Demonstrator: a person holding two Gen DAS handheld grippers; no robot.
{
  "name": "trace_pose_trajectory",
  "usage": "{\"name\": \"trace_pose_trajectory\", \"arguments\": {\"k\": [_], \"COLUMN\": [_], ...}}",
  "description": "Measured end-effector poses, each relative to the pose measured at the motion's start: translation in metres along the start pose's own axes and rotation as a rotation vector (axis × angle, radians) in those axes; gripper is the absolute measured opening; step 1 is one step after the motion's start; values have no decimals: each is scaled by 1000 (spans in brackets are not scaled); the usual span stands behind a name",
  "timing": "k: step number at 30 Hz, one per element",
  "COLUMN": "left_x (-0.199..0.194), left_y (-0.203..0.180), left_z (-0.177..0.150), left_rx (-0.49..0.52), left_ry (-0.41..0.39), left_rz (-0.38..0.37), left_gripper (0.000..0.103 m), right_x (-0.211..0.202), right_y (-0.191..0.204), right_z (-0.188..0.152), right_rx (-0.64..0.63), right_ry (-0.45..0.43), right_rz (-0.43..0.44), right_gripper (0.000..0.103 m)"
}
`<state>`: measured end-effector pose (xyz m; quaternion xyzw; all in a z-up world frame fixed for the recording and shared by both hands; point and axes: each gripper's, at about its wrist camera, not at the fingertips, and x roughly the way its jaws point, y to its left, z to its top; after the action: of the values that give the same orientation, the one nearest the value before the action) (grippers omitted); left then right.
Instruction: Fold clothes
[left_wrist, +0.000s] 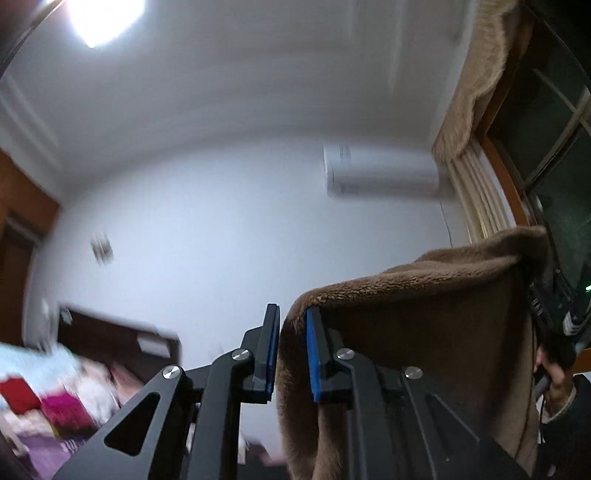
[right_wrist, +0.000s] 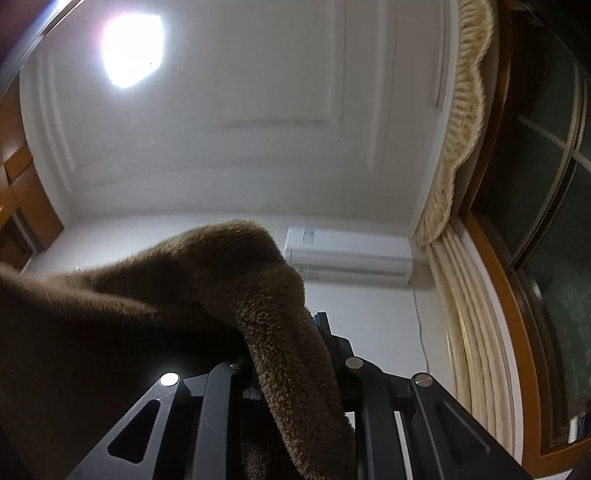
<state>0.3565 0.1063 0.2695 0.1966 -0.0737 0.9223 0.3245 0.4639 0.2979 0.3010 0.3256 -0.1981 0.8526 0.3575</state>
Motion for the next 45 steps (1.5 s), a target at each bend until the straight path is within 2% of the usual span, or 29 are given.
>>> {"name": "trace_pose_trajectory", "arguments": {"k": [2, 6, 7, 8, 10, 11, 13, 15, 16, 17, 18, 19, 20, 23, 30, 31, 32, 33, 34, 37, 40, 43, 45], "left_x": [-8, 3, 9, 13, 19, 23, 26, 31, 35, 40, 41, 43, 44, 58, 86, 89, 93, 97, 102, 113, 113, 102, 94], "left_y": [2, 0, -1, -4, -10, -16, -33, -47, -52, -58, -65, -73, -80, -91, -103, -107, -106, -105, -95, -57, -1, 46, 59], "left_z": [1, -16, -26, -38, -66, -87, -107, -132, -143, -154, -164, -174, -183, -207, -267, -275, -279, -282, -279, -258, -205, -143, -109], "left_rx": [26, 12, -11, -56, -95, -84, -62, -41, -38, -35, -38, -41, -47, -90, -315, -341, -362, -382, -400, -415, -406, -401, -390], "left_ry": [39, 205, 249, 329, 435, 498, 569, 650, 690, 730, 749, 768, 785, 846, 1054, 1079, 1099, 1117, 1102, 1008, 810, 583, 455], "left_rz": [-30, -93, -125, -213, -290, -325, -385, -461, -499, -536, -557, -579, -603, -640, -807, -824, -817, -808, -762, -603, -376, -209, -149], "left_gripper": [16, 16, 16, 16, 17, 17, 17, 23, 37, 58, 68, 82, 84, 84, 83, 67, 34, 20, 13, 9, 9, 9, 9], "right_x": [11, 32, 38, 39, 38, 35, 29, 19, 14, 18, 15, 12, 10, 15, 21, 18, 18, 18, 18, 16, 23, 30, 31], "right_y": [-4, -2, -3, -1, 5, 9, 18, 26, 30, 31, 35, 38, 41, 38, 22, 23, 22, 21, 20, 16, -1, -16, -13], "right_z": [1, -12, -16, -20, -29, -32, -39, -40, -40, -42, -42, -42, -42, -38, -34, -36, -38, -40, -42, -54, -68, -79, -84], "right_rx": [-2, 28, 37, 38, 28, 17, -4, -20, -28, -28, -28, -28, -27, -17, 41, 46, 42, 37, 32, -6, 10, 50, 48], "right_ry": [-3, 100, 129, 150, 177, 182, 192, 184, 180, 175, 165, 161, 157, 141, 150, 152, 157, 163, 169, 188, 232, 278, 286], "right_rz": [-26, -2, 7, 12, 20, 24, 31, 43, 50, 54, 54, 55, 56, 58, 66, 63, 59, 55, 50, 8, -36, -58, -50], "right_gripper": [18, 18, 18, 18, 18, 18, 18, 18, 18, 18, 18, 18, 18, 18, 18, 18, 18, 18, 18, 18, 18, 18, 18]}}
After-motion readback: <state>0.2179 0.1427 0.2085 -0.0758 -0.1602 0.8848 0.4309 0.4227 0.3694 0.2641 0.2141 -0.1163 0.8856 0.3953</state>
